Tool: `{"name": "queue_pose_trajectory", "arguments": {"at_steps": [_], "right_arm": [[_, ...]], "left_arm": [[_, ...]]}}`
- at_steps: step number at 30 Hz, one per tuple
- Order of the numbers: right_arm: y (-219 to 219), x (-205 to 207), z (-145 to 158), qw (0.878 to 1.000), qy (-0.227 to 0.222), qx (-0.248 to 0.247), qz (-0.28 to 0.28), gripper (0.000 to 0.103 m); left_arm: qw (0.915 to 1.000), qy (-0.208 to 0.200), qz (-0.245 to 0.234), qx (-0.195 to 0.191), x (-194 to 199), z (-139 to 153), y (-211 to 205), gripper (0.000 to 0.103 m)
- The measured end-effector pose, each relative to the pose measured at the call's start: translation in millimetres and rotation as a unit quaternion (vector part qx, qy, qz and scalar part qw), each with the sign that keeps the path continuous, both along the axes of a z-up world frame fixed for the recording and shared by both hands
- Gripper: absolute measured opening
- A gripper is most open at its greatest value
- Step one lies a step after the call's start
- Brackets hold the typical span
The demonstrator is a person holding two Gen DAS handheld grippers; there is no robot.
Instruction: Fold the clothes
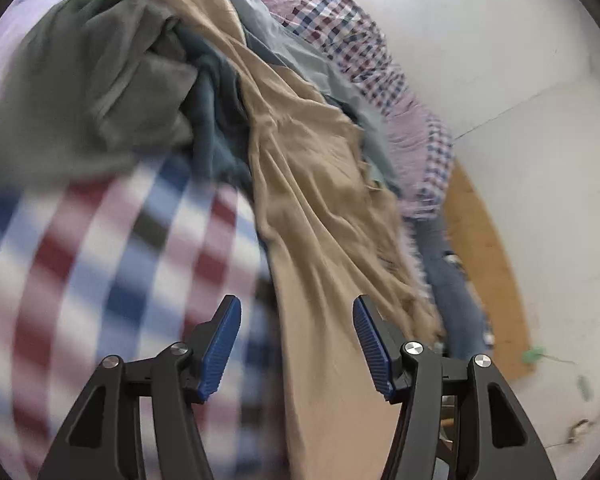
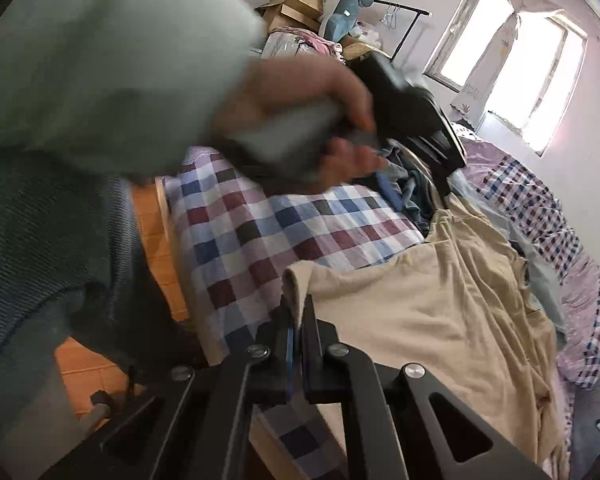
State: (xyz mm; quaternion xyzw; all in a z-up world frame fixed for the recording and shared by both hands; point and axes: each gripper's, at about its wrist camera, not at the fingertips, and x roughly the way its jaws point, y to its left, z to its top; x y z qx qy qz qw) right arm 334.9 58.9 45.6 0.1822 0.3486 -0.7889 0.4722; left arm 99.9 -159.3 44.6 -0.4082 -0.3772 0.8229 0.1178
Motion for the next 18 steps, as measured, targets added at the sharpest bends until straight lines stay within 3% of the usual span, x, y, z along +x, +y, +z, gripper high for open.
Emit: {"name": "queue_pose_trajectory", "arguments": {"at_steps": [8, 18], "right_arm": [[16, -11, 25, 0.997, -0.042, -0.062, -0.006, 0.001], [18, -16, 32, 0.994, -0.072, -0.080, -0.001, 0.001]], "left_arm": [[0.9991, -0.008, 0.013, -0.040, -87, -6, -13, 0.062], [0.9972, -0.010, 0.022, -0.070, -151, -14, -22, 0.062]]}}
